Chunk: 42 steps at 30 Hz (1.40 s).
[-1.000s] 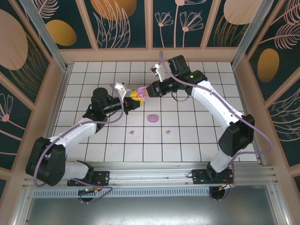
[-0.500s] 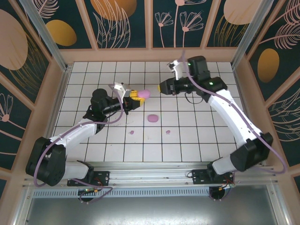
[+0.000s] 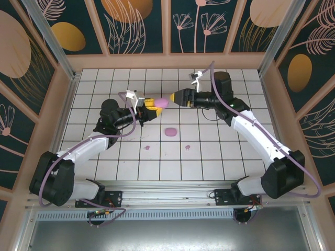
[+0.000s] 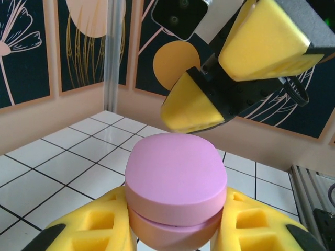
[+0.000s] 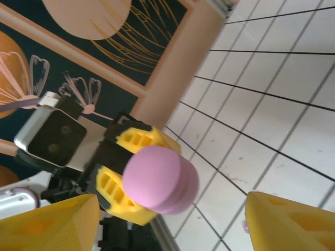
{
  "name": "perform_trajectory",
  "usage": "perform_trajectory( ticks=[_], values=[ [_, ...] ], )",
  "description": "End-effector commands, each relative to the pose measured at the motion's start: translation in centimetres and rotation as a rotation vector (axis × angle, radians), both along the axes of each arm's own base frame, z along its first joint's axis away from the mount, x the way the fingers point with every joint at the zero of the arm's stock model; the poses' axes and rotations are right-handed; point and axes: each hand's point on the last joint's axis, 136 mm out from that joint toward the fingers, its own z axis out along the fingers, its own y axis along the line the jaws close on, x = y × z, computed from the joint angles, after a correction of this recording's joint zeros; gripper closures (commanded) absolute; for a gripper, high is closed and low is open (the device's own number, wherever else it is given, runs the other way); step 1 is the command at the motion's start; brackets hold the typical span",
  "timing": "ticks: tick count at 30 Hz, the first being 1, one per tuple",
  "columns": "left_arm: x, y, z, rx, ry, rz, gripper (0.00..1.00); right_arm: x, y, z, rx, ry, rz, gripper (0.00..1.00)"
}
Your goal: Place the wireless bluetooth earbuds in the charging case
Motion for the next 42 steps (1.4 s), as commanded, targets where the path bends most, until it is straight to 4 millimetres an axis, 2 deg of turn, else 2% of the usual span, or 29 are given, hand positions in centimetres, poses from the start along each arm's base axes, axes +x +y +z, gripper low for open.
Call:
perform_trajectory(
  ticks=[1, 10, 15, 19, 23, 27, 31, 32, 33, 37, 40, 42],
  values=[
    [-0.6, -0.4, 1.4, -0.037, -0.037, -0.043, 1.00, -0.4, 1.4, 1.7, 0.097, -0.005, 0.043, 0.26],
    [-0.6, -0.4, 1.6, -0.043, -0.044, -0.045, 1.00, 0.2, 2.8, -1.0, 0.098, 0.116, 0.049, 0.26],
    [-0.5, -0.5, 1.7, -0.041, -0.048, -0.050, 1.00, -0.2, 3.8, -1.2, 0.129, 0.156, 0.094, 0.26],
    [-0.3, -0.6, 1.6, -0.038, -0.045, -0.049, 1.00, -0.6, 4.6, -1.2, 0.161, 0.185, 0.145, 0.30],
    [0.0, -0.6, 1.3, -0.033, -0.040, -0.040, 1.00, -0.8, 5.1, -1.2, 0.180, 0.199, 0.176, 0.42],
    [0.4, -0.6, 0.8, -0.022, -0.033, -0.020, 1.00, -0.8, 5.3, -1.2, 0.190, 0.205, 0.187, 0.64],
    [0.8, -0.4, 0.4, -0.007, -0.026, 0.006, 1.00, -0.7, 5.3, -1.3, 0.194, 0.206, 0.188, 0.73],
    [0.9, -0.3, 0.2, -0.002, -0.023, 0.019, 0.89, -0.6, 5.3, -1.4, 0.195, 0.205, 0.185, 0.74],
    [1.1, -0.2, 0.1, 0.004, -0.021, 0.037, 0.74, -0.4, 5.2, -1.4, 0.197, 0.207, 0.177, 0.75],
    [1.4, 0.6, -0.4, 0.021, -0.032, 0.096, 0.32, 0.9, 4.4, -1.5, 0.210, 0.210, 0.127, 0.76],
    [1.3, 1.0, -0.9, 0.049, -0.037, 0.128, 0.02, 2.7, 2.9, -1.9, 0.213, 0.219, 0.056, 0.76],
    [1.3, 1.3, -1.4, 0.068, -0.031, 0.146, 0.01, 4.0, 2.0, -2.4, 0.208, 0.220, 0.010, 0.76]
  ],
)
